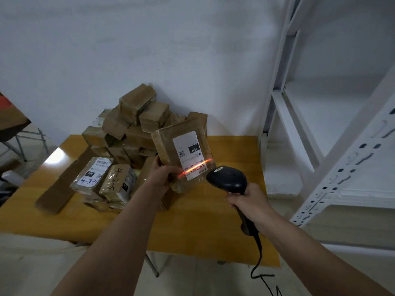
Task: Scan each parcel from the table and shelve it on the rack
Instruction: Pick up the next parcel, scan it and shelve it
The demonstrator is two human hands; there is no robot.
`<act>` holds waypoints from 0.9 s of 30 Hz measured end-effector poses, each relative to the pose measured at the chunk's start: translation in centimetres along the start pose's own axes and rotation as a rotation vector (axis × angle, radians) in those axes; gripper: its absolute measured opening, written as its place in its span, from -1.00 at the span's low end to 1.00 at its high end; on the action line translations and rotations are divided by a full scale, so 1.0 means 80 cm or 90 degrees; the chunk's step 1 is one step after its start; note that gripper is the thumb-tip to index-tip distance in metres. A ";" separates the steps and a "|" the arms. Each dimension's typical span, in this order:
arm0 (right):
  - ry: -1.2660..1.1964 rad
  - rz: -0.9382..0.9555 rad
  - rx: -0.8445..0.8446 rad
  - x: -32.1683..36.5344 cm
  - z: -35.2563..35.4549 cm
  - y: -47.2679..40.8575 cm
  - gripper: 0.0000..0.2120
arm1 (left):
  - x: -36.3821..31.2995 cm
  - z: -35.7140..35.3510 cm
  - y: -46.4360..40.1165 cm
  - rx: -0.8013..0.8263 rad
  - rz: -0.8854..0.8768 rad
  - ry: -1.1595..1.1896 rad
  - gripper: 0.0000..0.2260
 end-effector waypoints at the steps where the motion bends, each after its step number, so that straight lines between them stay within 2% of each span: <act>1: 0.000 0.002 0.002 0.000 -0.001 0.000 -0.82 | 0.000 0.000 0.000 0.001 -0.001 -0.001 -0.28; 5: 0.011 0.006 0.011 0.000 -0.003 -0.001 -0.87 | -0.003 -0.002 0.000 0.006 -0.007 0.020 -0.32; 9: 0.014 0.000 0.009 -0.003 -0.005 -0.003 -0.95 | -0.004 0.000 -0.001 0.001 -0.005 0.035 -0.27; 18: -0.006 -0.012 -0.012 -0.007 -0.011 -0.004 -0.93 | -0.008 0.006 0.003 0.000 -0.013 0.041 -0.29; 22: -0.014 -0.022 -0.029 -0.013 -0.015 -0.004 -0.97 | -0.006 0.009 0.005 0.019 -0.002 0.027 -0.23; 27: -0.039 -0.048 -0.073 -0.022 -0.017 -0.004 -0.88 | 0.006 0.008 0.000 0.105 0.004 -0.072 -0.24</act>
Point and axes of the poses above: each hand's wrist, its own y-axis away from the middle knuckle, its own z-axis out of the back of the hand, x = y × z, the point moved 6 cm from there along -y, towards the middle knuckle, and after that the axes turned 2 degrees about -y, right-handed, at the moved point
